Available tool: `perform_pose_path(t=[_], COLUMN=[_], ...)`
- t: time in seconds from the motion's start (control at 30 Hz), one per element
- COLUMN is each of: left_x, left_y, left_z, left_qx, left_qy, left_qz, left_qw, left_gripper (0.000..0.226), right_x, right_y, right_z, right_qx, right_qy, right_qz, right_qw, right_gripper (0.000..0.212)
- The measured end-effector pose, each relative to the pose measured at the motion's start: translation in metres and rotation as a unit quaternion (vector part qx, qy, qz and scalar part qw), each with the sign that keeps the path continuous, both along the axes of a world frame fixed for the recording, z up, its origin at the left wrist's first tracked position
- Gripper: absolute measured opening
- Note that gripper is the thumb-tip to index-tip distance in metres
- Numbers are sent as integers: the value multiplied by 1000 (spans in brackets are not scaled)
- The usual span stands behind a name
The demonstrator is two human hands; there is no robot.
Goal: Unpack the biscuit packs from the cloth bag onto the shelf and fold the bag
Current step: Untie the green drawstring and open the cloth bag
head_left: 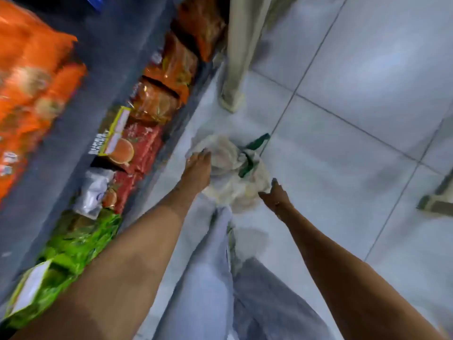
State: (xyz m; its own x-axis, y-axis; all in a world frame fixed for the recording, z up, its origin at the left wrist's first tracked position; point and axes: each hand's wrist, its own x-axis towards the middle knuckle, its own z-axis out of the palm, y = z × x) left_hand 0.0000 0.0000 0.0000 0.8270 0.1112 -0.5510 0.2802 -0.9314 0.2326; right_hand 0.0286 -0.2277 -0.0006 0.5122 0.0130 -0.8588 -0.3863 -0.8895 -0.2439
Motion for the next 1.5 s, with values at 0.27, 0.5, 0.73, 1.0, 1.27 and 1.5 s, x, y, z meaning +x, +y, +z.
perform_pose_path(t=[0.27,0.5,0.73,1.0,1.27,1.5], left_x=[23,25,1,-3,18,79], left_y=[-27,-32,-6,-23,-60,-65], left_z=[-117,-67,61,254,496,661], left_qx=[-53,-145,-200,-267,-342,-407], left_qy=[-25,-78,-105,-188,-362,-471], left_qz=[-79,147,376,386,342,286], left_qw=[995,975,899,863,797,729], left_gripper=[54,41,17,22,19,15], right_x=[-1,-23,-51,-50,-41,1], right_y=[24,17,-18,-23,-36,-37], right_z=[-117,-75,68,275,491,643], right_qx=[-38,51,120,202,299,387], right_qy=[-45,-137,-131,-266,-426,-544], right_qz=[-31,-106,-226,-312,-315,-322], right_qw=[998,984,958,889,793,672], right_gripper=[83,24,28,31,24,18])
